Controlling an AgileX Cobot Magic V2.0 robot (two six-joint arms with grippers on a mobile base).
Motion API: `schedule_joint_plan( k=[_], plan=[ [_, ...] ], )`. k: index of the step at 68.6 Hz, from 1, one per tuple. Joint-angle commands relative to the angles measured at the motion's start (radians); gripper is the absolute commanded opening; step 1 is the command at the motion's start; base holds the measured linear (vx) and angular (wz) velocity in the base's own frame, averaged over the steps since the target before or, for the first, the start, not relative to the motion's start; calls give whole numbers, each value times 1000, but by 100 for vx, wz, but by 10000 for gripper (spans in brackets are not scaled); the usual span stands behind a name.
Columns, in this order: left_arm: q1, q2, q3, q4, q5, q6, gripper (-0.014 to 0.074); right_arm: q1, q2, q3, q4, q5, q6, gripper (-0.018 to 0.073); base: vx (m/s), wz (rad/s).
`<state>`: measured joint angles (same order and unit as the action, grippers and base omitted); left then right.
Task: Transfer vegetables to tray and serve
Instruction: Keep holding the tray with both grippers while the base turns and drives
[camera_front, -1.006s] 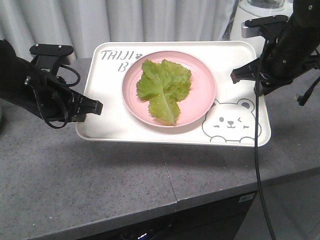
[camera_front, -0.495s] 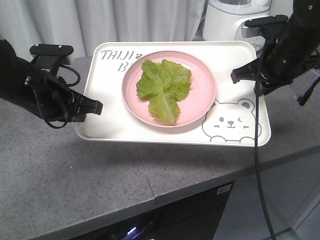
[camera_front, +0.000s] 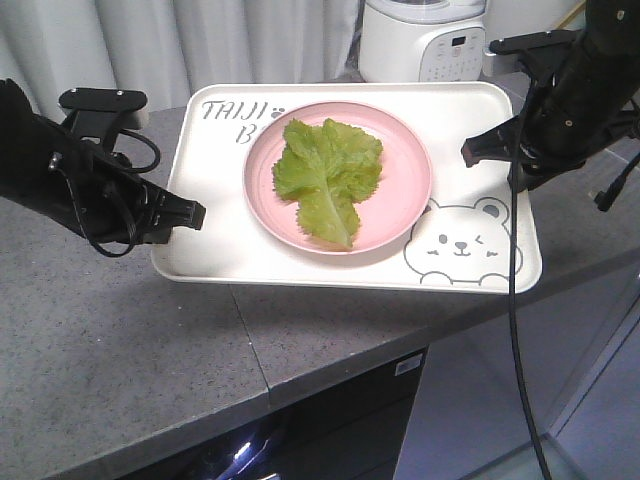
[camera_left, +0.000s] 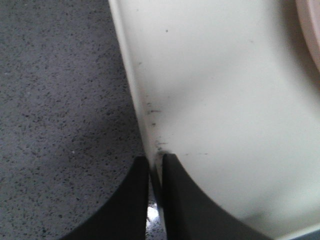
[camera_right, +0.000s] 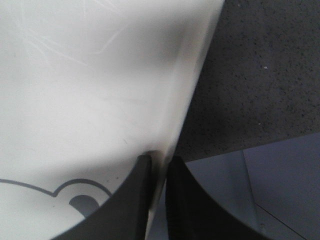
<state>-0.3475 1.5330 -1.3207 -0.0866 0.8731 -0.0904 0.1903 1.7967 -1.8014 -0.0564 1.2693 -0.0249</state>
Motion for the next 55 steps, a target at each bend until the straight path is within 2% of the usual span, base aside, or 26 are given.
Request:
schedule_joint_plan(
  k=[1,55],
  plan=[
    [-19,-45,-33,-92,-122,26,-6,16,-55,-27,94,13,-35,25,-2,-18],
    [-19,-45,-33,-92,-122,26,-6,16,-55,-27,94,13,-35,25,-3,-20]
  ],
)
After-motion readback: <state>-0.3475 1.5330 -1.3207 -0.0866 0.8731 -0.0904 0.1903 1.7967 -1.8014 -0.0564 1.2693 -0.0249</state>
